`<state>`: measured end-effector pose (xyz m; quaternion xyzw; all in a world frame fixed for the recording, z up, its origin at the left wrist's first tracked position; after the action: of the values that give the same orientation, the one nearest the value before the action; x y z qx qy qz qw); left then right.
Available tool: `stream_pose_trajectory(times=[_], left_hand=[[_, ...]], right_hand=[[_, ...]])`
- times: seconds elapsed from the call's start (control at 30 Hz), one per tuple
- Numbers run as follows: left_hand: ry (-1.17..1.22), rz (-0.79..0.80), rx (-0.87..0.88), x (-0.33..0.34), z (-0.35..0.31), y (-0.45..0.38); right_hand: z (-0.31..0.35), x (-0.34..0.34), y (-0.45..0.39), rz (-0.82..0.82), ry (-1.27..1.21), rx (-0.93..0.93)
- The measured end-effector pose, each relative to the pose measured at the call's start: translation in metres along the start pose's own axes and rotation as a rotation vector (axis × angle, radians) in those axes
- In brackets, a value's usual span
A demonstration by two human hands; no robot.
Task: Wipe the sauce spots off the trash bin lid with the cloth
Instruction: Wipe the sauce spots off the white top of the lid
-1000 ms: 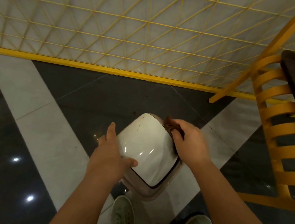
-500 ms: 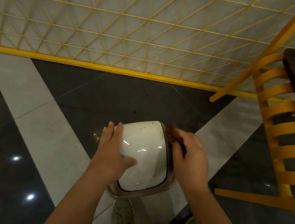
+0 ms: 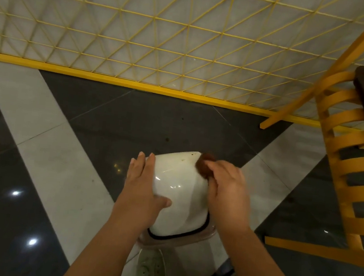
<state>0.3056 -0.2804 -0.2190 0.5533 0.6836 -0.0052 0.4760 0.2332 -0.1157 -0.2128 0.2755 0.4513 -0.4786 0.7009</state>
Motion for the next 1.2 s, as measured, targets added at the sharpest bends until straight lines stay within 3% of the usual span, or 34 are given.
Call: stream_pose_trajectory(times=[0.13, 0.2, 0.27, 0.37, 0.5, 0.63, 0.77, 0.83, 0.93, 1.07, 1.2], left_hand=[[0.027, -0.023, 0.036, 0.002, 0.003, 0.000], [0.032, -0.027, 0.051, 0.002, 0.004, 0.000], [0.015, -0.010, 0.032, 0.001, 0.003, 0.000], [-0.004, 0.017, 0.007, 0.000, 0.001, -0.001], [0.018, 0.037, 0.030, -0.003, 0.002, -0.003], [0.020, -0.017, 0.017, -0.010, 0.004, -0.002], [-0.013, -0.131, -0.043, -0.022, 0.002, -0.001], [-0.031, -0.125, -0.064, -0.024, 0.001, -0.001], [-0.022, -0.051, -0.085, -0.021, 0.003, -0.001], [-0.012, -0.053, -0.104, -0.021, 0.003, -0.002], [-0.009, -0.067, -0.109, -0.017, 0.005, -0.002]], right_hand=[[0.051, 0.021, 0.019, 0.105, 0.088, -0.374], [0.053, 0.027, 0.007, 0.117, 0.106, -0.414], [0.039, 0.022, -0.008, 0.044, 0.077, -0.306], [0.008, 0.006, -0.018, -0.055, -0.152, 0.028], [-0.020, 0.006, -0.011, 0.043, -0.285, 0.272], [-0.033, 0.005, 0.017, 0.102, -0.305, 0.255], [-0.038, 0.006, 0.057, 0.236, -0.252, 0.104], [-0.044, 0.004, 0.069, 0.187, -0.282, 0.093], [-0.049, -0.007, 0.065, -0.010, -0.417, 0.233], [-0.025, -0.024, 0.035, -0.121, -0.354, 0.021], [0.020, -0.022, 0.000, -0.029, -0.184, -0.311]])
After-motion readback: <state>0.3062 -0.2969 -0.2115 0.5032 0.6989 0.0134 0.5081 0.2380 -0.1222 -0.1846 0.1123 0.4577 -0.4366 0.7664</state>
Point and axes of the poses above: each hand's wrist, its own y-axis away from the middle knuckle, its own x-axis out of the palm, z = x × y, the point moved 2 cm from there along -y, towards the middle knuckle, and after that the axes turned 3 degrees about -x, right-handed, at the moved point
